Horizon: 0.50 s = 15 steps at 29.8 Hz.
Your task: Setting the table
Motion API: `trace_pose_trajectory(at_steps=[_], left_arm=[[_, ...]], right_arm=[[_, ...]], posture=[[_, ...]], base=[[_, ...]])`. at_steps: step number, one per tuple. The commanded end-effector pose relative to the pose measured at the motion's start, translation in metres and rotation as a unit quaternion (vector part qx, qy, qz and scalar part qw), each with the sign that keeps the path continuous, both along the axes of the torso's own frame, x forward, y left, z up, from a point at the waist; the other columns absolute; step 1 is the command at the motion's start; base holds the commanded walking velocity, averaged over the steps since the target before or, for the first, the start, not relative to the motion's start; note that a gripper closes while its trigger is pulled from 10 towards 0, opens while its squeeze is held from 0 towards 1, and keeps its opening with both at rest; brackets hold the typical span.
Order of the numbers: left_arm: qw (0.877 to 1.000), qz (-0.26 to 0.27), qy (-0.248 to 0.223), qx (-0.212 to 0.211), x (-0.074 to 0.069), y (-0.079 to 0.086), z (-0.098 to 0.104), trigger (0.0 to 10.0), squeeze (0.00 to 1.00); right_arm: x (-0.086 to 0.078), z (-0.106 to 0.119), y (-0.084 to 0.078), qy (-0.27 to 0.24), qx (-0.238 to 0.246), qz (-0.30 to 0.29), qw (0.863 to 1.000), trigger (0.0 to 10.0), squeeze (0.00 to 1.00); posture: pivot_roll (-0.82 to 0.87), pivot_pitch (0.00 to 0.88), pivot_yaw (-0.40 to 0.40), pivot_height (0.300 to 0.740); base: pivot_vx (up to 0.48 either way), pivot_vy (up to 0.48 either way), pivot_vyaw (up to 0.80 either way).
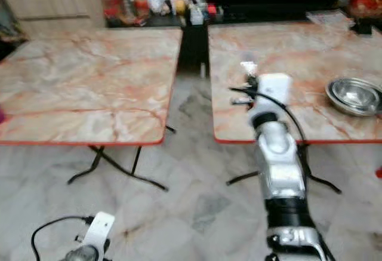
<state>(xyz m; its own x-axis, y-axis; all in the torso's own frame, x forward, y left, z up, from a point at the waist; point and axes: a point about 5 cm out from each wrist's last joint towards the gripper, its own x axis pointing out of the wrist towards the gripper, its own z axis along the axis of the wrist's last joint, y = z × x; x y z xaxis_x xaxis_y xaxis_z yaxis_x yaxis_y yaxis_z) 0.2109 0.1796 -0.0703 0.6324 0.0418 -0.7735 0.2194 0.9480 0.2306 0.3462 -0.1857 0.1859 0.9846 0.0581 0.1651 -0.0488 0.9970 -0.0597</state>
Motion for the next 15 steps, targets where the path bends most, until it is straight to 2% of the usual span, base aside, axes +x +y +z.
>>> trace_pose_trajectory(at_steps=[1, 15], left_arm=[[1.000, 0.002, 0.004, -0.006, -0.0021, -0.0034, -0.0017, 10.0, 0.00], [1.000, 0.005, 0.004, -0.006, -0.0022, -0.0041, -0.0018, 10.0, 0.00]], right_arm=[[-0.0010, 0.0050, -0.0095, -0.008, 0.001, -0.015, 1.000, 10.0, 0.00], [-0.0010, 0.0057, -0.0115, -0.007, -0.001, -0.015, 1.000, 10.0, 0.00]], posture=[[-0.06, 0.000, 0.043, 0.728], [-0.07, 0.000, 0.044, 0.728]], base=[[0.416, 0.000, 0.00], [0.408, 0.000, 0.00]])
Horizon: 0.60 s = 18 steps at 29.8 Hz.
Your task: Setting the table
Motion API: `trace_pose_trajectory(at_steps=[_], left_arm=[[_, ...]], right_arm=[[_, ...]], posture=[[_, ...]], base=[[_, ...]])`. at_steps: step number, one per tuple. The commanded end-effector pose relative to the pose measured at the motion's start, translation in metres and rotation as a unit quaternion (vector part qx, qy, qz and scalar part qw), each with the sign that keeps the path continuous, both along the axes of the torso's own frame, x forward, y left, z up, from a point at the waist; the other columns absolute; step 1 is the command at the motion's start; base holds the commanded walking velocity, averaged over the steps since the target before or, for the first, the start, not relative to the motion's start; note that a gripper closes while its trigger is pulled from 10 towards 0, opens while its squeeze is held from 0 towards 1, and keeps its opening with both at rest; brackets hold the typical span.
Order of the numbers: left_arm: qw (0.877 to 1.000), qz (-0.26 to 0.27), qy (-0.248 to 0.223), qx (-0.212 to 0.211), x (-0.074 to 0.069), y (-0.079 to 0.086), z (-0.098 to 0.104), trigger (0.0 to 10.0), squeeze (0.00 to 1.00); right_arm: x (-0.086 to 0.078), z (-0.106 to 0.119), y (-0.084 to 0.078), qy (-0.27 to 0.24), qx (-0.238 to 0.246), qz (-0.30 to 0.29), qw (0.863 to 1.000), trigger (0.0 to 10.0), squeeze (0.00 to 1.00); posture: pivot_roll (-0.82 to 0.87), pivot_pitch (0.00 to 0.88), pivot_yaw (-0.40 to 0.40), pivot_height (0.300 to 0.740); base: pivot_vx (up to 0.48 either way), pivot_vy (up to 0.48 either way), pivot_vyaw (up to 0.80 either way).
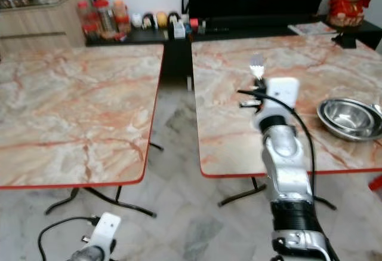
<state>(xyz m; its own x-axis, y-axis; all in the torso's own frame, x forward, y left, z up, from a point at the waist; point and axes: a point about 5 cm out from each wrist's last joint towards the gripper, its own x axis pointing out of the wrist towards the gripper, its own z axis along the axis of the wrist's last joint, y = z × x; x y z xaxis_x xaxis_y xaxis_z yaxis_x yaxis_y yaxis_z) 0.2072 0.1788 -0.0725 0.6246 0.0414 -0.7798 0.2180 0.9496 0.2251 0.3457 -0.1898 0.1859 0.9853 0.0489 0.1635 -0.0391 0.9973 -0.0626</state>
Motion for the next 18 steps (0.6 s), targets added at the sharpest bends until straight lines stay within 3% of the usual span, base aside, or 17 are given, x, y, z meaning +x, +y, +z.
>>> trace_pose_trajectory(at_steps=[1, 7, 18], left_arm=[[1.000, 0.003, -0.001, -0.004, 0.0015, -0.0033, 0.0004, 10.0, 0.00], [1.000, 0.004, -0.002, -0.004, 0.0020, -0.0030, 0.0007, 10.0, 0.00], [1.000, -0.004, 0.000, 0.002, 0.0018, -0.0048, 0.0003, 10.0, 0.00]], right_arm=[[-0.0005, 0.0057, -0.0074, -0.008, 0.000, -0.010, 1.000, 10.0, 0.00], [-0.0008, 0.0056, -0.0075, -0.007, 0.000, -0.010, 1.000, 10.0, 0.00], [-0.0006, 0.0062, -0.0086, -0.006, -0.002, -0.010, 1.000, 10.0, 0.00]], posture=[[-0.07, 0.000, 0.044, 0.728], [-0.07, 0.000, 0.045, 0.728], [-0.07, 0.000, 0.041, 0.728]], base=[[0.398, 0.000, 0.00], [0.375, 0.000, 0.00], [0.000, -0.034, 0.00]])
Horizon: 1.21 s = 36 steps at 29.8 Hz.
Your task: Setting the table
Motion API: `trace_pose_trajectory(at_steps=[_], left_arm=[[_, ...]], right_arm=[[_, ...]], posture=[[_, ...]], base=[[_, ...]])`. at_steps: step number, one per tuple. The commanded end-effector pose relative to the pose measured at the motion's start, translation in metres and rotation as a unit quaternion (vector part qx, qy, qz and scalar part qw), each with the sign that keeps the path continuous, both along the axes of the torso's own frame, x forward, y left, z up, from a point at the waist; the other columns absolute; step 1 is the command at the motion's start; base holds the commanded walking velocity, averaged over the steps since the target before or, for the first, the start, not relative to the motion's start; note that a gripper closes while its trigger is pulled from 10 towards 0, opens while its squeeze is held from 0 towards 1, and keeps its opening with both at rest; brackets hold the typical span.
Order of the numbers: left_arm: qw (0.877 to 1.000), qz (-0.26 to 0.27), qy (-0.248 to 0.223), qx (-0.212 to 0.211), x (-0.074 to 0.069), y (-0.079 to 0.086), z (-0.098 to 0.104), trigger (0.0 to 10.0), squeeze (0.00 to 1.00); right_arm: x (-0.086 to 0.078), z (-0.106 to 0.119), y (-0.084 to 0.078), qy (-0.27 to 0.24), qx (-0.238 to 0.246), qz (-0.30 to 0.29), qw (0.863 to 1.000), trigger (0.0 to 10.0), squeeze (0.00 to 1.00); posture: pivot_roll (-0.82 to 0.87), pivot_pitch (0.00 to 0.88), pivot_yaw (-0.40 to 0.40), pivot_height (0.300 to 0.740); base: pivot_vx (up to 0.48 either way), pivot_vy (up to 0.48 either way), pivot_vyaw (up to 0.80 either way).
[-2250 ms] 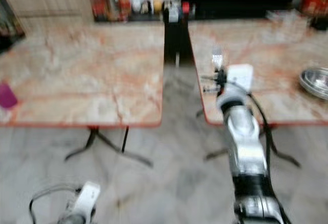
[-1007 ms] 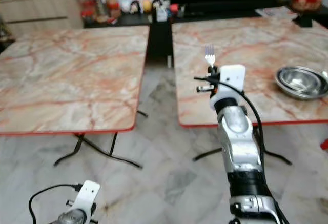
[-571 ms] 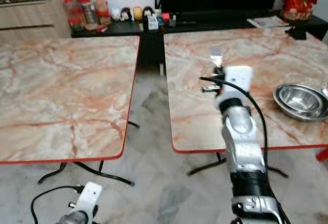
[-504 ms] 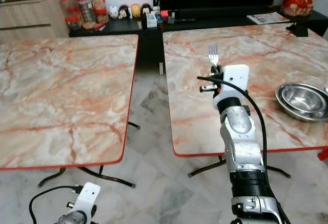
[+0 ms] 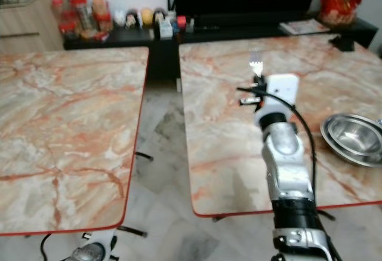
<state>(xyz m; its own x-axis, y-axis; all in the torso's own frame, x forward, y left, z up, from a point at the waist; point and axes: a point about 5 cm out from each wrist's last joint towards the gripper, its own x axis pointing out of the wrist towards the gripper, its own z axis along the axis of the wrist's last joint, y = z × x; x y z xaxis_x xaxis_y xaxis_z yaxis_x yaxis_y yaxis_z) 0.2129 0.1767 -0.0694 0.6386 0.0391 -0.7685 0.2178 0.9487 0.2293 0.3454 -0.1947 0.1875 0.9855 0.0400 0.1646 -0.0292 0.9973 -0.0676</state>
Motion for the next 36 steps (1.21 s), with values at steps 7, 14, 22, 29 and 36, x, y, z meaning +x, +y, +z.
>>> trace_pose_trajectory(at_steps=[7, 14, 22, 29, 36], left_arm=[[1.000, -0.002, 0.012, 0.005, -0.0050, -0.0030, -0.0035, 10.0, 0.00], [1.000, -0.002, 0.012, 0.005, -0.0046, -0.0027, -0.0033, 10.0, 0.00], [1.000, 0.000, 0.011, 0.005, -0.0048, -0.0028, -0.0033, 10.0, 0.00], [1.000, 0.003, 0.010, 0.003, -0.0046, -0.0030, -0.0032, 10.0, 0.00], [1.000, 0.003, 0.011, 0.002, -0.0053, -0.0041, -0.0037, 10.0, 0.00]], right_arm=[[-0.0004, 0.0054, -0.0054, -0.005, -0.001, -0.006, 1.000, 10.0, 0.00], [-0.0003, 0.0054, -0.0058, -0.004, -0.003, -0.006, 1.000, 10.0, 0.00], [-0.0001, 0.0067, -0.0062, -0.006, -0.008, -0.006, 1.000, 10.0, 0.00], [0.0005, 0.0069, -0.0064, -0.004, -0.011, -0.005, 1.000, 10.0, 0.00], [-0.0001, 0.0077, -0.0082, -0.005, -0.012, -0.007, 1.000, 10.0, 0.00]], posture=[[-0.07, 0.000, 0.039, 0.728], [-0.07, 0.000, 0.039, 0.728], [-0.07, 0.000, 0.035, 0.728], [-0.07, 0.000, 0.029, 0.728], [-0.08, 0.000, 0.029, 0.728]], base=[[0.000, -0.387, 0.00], [0.000, -0.380, 0.00], [0.000, -0.375, 0.00], [0.000, -0.373, 0.00], [0.000, -0.370, 0.00]])
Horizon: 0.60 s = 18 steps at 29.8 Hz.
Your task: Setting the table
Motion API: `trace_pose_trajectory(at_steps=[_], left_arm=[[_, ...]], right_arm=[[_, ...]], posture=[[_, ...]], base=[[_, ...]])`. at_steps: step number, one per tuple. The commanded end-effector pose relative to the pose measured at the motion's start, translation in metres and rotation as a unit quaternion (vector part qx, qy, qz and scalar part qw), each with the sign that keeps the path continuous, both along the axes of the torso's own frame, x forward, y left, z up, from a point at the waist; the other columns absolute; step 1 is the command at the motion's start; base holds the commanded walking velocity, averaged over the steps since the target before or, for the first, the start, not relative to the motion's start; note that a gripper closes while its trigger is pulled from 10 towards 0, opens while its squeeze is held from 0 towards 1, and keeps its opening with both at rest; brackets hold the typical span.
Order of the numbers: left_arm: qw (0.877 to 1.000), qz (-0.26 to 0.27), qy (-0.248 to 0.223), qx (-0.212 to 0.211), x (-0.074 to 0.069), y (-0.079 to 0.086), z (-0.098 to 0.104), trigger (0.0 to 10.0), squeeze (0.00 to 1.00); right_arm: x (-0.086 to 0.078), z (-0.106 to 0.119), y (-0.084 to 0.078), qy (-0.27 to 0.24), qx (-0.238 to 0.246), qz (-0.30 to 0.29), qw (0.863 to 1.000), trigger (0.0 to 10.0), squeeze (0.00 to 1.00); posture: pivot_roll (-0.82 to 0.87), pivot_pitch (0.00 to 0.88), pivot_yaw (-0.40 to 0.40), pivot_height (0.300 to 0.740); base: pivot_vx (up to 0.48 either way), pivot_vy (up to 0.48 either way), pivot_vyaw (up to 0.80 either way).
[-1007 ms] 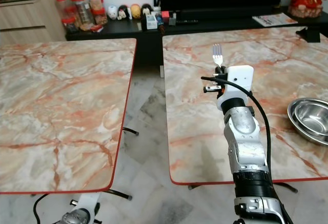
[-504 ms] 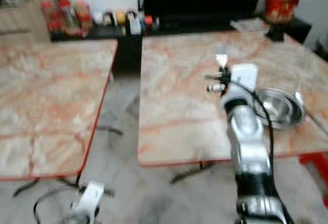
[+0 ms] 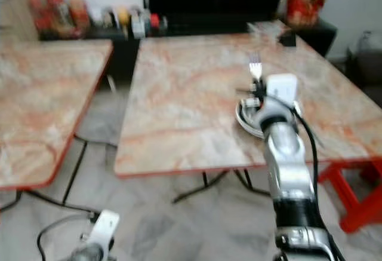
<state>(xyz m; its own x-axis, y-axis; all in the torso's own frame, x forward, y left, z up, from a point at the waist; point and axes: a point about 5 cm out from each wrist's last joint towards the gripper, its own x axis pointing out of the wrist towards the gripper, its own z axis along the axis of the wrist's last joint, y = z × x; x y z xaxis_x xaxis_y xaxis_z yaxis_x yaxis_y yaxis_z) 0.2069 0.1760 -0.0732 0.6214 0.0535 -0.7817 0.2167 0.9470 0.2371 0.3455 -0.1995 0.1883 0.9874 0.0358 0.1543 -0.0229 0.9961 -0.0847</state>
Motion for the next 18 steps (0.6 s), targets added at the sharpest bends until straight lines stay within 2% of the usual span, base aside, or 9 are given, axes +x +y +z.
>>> trace_pose_trajectory(at_steps=[1, 5, 18], left_arm=[[1.000, 0.000, 0.001, -0.005, 0.0008, -0.0037, 0.0000, 10.0, 0.00], [1.000, 0.000, 0.001, -0.006, 0.0006, -0.0041, -0.0002, 10.0, 0.00], [1.000, 0.006, 0.008, 0.006, -0.0012, -0.0004, -0.0011, 10.0, 0.00]], right_arm=[[-0.0004, 0.0068, -0.0039, -0.009, -0.004, -0.004, 1.000, 10.0, 0.00], [-0.0006, 0.0066, -0.0045, -0.009, -0.004, -0.005, 1.000, 10.0, 0.00], [-0.0018, 0.0074, -0.0070, -0.010, -0.004, -0.009, 1.000, 10.0, 0.00]], posture=[[-0.08, 0.000, 0.029, 0.728], [-0.08, 0.000, 0.029, 0.728], [-0.09, 0.000, 0.033, 0.728]], base=[[0.000, -0.371, 0.00], [0.000, -0.368, 0.00], [0.321, -0.342, 0.00]])
